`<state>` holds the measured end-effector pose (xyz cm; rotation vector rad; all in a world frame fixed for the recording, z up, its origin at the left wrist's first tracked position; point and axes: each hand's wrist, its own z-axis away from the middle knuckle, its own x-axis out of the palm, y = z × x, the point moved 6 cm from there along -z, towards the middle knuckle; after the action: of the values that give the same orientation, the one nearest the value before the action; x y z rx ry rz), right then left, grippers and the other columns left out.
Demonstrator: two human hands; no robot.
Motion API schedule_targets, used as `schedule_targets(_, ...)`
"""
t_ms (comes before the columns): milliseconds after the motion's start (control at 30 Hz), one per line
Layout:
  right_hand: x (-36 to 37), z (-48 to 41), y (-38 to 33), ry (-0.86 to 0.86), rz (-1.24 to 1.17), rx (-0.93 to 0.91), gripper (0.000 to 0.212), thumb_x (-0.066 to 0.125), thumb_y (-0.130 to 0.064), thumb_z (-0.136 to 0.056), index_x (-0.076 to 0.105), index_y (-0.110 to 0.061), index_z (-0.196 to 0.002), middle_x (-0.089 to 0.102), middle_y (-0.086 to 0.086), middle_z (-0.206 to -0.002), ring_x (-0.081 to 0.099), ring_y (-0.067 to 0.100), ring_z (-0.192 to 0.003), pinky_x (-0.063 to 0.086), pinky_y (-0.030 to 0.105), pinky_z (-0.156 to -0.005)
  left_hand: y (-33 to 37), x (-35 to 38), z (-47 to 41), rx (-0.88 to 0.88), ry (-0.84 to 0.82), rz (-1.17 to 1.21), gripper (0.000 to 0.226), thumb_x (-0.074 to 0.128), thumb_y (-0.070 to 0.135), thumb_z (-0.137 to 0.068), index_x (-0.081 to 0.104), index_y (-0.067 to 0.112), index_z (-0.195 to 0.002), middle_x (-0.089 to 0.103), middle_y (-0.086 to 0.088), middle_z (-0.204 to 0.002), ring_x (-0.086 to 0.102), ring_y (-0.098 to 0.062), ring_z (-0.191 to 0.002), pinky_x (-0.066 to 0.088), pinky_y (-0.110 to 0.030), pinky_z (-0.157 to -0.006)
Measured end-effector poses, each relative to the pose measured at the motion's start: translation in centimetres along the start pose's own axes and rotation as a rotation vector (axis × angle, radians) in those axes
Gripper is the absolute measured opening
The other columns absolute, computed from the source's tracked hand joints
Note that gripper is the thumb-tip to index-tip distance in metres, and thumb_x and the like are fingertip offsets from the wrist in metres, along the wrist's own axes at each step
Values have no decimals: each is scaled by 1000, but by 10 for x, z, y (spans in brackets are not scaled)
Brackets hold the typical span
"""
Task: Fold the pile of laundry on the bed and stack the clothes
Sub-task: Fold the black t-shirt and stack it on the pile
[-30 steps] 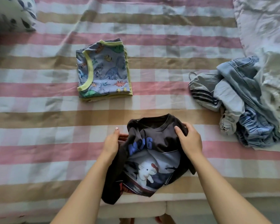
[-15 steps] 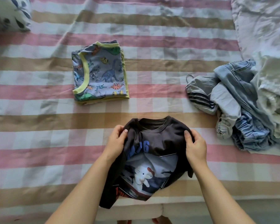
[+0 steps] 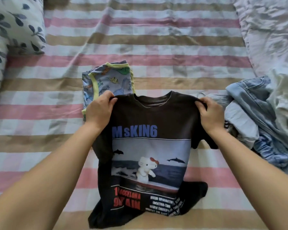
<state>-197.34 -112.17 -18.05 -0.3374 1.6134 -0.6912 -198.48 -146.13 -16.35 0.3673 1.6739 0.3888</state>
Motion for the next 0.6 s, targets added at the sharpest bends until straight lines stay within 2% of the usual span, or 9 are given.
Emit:
schedule_targets(200,58,-42,17,-88,198,67,25,55,-25,-91,66,-9,-107,64,21,-109,56,37,-103,43,38,-80,-24,47,-28,-68,-52,-158,22,49,28,-95,55,7,-98,60,-14,-101,55,-34,-91,35,-37,-62)
schedule_targets(267,71,-44,20,-150,224,80,25,54,-23,-92,64,-10,-111,63,20,-113,55,36,-107,42,39,-85,-31,54,-29,-98,-93,-189,22,52,25,-93,56,7,-105,57,-14,-109,51,-33,-102,41,-42,-71)
schedule_targets(333,73,-40,15,-166,225,46,28,53,-20,-92,60,-9,-117,60,19,-117,51,35,-112,38,38,-93,-34,53,-25,-109,-89,-184,26,55,22,-91,55,7,-113,53,-14,-116,45,-32,-111,39,-45,-87)
schedule_targets(400,59,-21,5,-86,187,-47,31,54,-17,-90,58,-7,-119,58,17,-118,47,33,-114,31,35,-98,-30,39,-8,-82,15,-71,29,57,18,-89,55,5,-115,53,-16,-116,43,-34,-112,33,-39,-94)
schedule_targets(500,28,45,-2,80,-8,-125,26,57,-10,-85,62,-6,-110,61,13,-110,51,27,-107,31,29,-95,-22,18,46,-61,141,146,25,57,12,-86,57,1,-109,56,-19,-108,45,-31,-104,31,-30,-92)
schedule_targets(600,19,127,20,19,-134,-41,21,57,-4,-84,64,-6,-104,61,3,-101,54,22,-98,38,29,-89,-23,20,123,-163,95,296,26,55,10,-84,56,2,-109,55,-15,-108,47,-28,-103,44,-43,-87)
